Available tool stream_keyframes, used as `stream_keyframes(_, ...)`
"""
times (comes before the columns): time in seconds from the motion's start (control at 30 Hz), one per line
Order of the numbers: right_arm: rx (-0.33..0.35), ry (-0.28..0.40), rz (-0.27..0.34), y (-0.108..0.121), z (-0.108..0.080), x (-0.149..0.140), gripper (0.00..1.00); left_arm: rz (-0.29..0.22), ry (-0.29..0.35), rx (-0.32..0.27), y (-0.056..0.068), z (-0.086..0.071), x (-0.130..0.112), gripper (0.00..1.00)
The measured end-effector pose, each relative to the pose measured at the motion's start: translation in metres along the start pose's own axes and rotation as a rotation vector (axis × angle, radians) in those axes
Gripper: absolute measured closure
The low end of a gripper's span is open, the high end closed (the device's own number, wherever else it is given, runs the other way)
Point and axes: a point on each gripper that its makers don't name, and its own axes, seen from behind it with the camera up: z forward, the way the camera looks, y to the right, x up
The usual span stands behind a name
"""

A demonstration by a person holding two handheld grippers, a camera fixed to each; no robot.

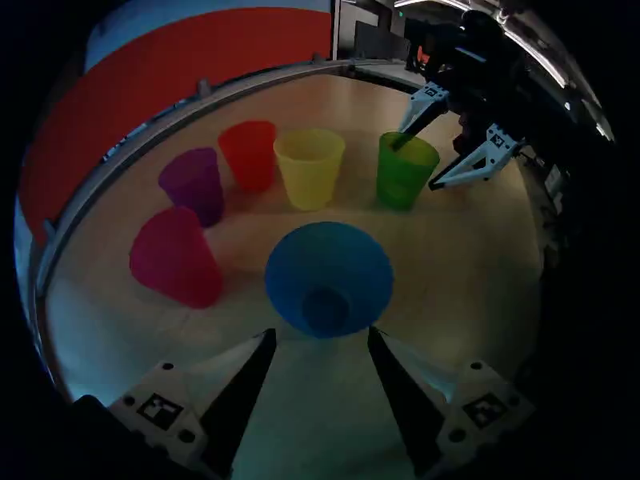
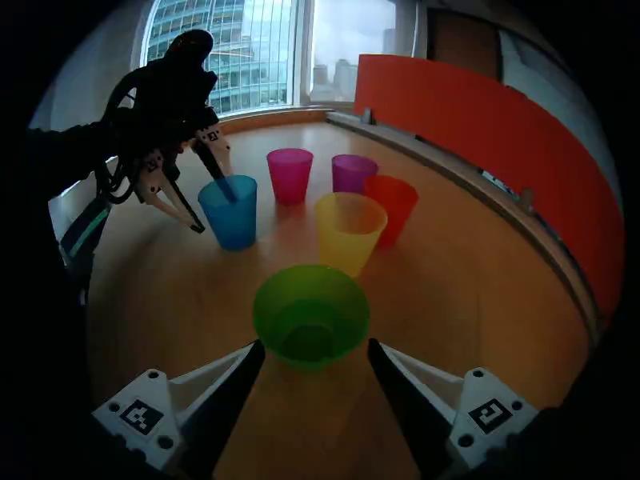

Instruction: Pour water

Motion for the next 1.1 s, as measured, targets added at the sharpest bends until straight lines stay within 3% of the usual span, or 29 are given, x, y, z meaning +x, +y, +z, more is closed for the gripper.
stream_keyframes(0.47, -0.069, 0.001, 0.044, 0.009, -0.028, -0.022, 0.00, -0.066, 0.014, 0.063, -0.011, -0.021, -0.025, 0.15)
stream_keyframes(0.7, -0.121, 0.037, 0.095, 0.018, -0.042, -0.022, 0.00, -0.118, 0.062, 0.099, -0.017, -0.031, -0.029, 0.15)
stream_keyframes(1.1, -0.239, 0.092, 0.181, 0.034, -0.061, -0.023, 0.00, -0.215, 0.174, 0.247, -0.048, -0.050, -0.024, 0.15)
